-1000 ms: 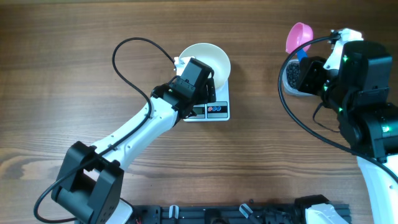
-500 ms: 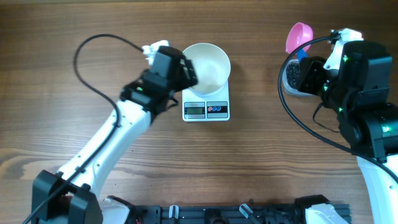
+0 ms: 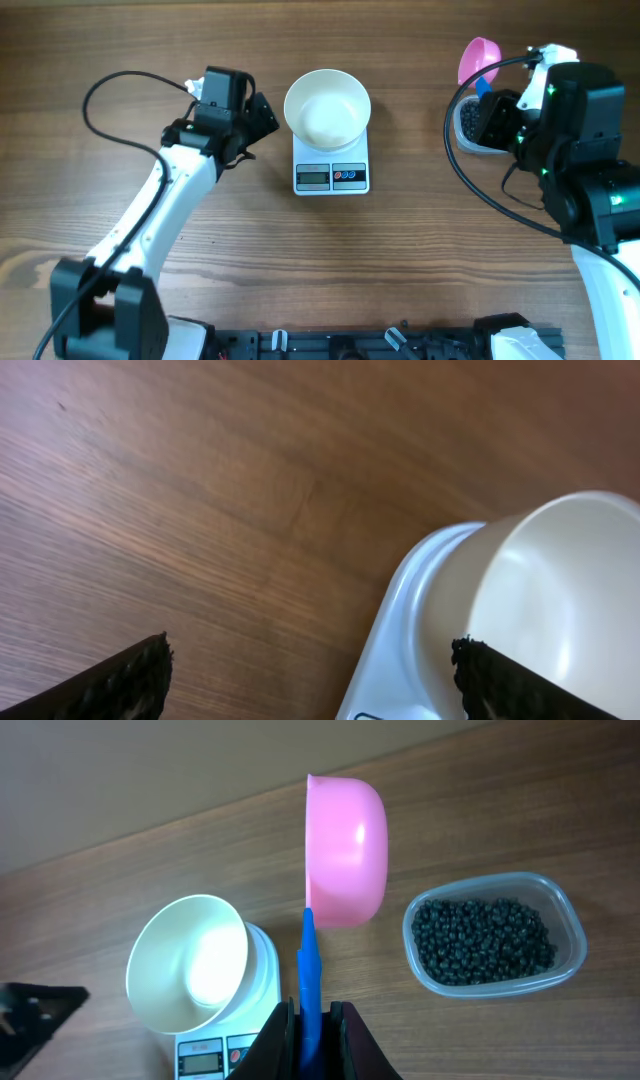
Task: Scoop item into bowl and weigh 150g on scale
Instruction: 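Pull the left gripper back to the left of the scale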
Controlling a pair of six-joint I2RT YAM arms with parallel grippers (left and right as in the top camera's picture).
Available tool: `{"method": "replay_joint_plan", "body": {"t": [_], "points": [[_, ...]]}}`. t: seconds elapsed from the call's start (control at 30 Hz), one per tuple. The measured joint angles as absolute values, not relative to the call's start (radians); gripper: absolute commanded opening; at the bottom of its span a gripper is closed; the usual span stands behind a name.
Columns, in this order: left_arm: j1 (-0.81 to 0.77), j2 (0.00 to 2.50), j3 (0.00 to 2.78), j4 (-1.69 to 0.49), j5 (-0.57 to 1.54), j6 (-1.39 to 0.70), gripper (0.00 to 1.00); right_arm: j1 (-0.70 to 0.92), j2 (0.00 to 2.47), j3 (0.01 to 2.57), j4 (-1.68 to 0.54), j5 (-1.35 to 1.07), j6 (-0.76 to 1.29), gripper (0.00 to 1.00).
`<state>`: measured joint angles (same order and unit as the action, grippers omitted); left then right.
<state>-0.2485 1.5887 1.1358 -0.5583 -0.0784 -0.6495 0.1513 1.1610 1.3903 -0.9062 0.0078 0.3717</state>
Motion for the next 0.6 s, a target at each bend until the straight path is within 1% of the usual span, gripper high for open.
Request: {"method": "replay_joint_plan", "body": {"t": [0.23,0.6], "points": [[-0.249,1.661,1.136,-0.557,-0.057,-0.65,0.95,0.151,1.161,1.39,-0.906,0.008,0.372,0.04],[-0.25,1.662,1.136,-0.52,-0.012,-0.632,0.95,0.151,1.161,1.39,-0.905,0.007,0.372,0.04]]}}
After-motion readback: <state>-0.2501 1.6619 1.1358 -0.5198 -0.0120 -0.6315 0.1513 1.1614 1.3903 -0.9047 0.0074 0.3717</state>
